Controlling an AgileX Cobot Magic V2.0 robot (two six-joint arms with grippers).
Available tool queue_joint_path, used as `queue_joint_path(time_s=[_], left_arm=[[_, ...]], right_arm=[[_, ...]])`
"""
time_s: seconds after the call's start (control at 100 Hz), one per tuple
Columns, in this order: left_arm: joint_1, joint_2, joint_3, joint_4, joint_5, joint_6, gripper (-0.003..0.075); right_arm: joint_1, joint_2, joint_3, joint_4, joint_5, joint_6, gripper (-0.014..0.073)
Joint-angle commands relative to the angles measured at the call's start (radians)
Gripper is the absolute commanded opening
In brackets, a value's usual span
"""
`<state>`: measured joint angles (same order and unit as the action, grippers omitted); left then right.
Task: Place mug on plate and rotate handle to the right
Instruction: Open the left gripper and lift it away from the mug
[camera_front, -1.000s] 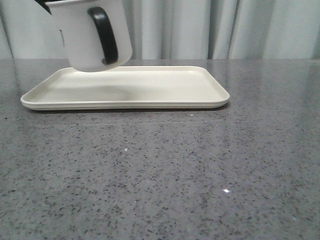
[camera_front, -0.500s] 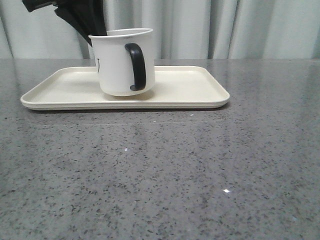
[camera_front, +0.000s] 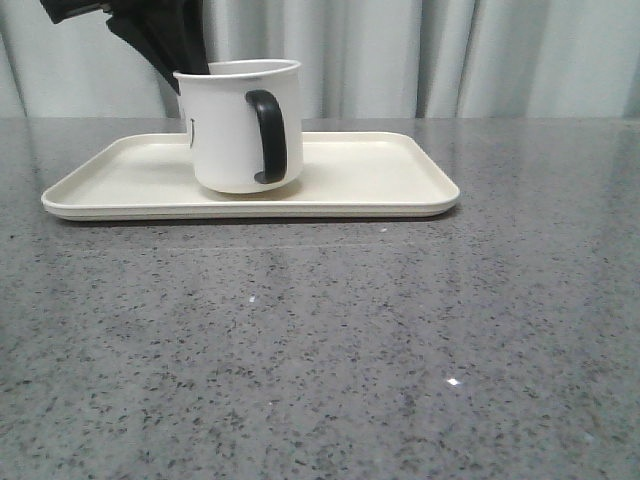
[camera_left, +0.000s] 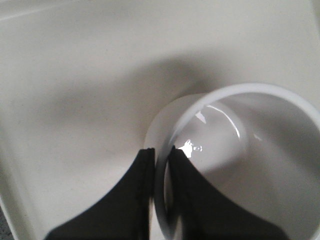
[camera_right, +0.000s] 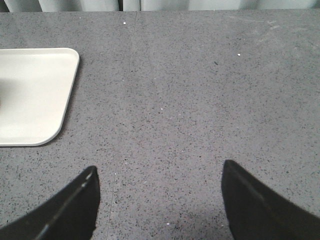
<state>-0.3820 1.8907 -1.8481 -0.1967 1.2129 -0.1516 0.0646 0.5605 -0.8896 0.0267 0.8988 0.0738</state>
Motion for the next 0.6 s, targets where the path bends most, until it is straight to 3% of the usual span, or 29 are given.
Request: queue_joint_path(time_s=[0.0, 0.59], left_arm=[[-0.006, -0.04, -0.033, -0.008, -0.031, -0.013, -0.002], [-0.006, -0.014, -0.067, -0.008, -0.008, -0.013, -0.0019]], right_arm=[[0.0, 0.012, -0.032, -0.002, -0.077, -0.007, 0.0521], [0.0, 0.012, -0.032, -0.002, -0.078, -0.007, 0.0521]])
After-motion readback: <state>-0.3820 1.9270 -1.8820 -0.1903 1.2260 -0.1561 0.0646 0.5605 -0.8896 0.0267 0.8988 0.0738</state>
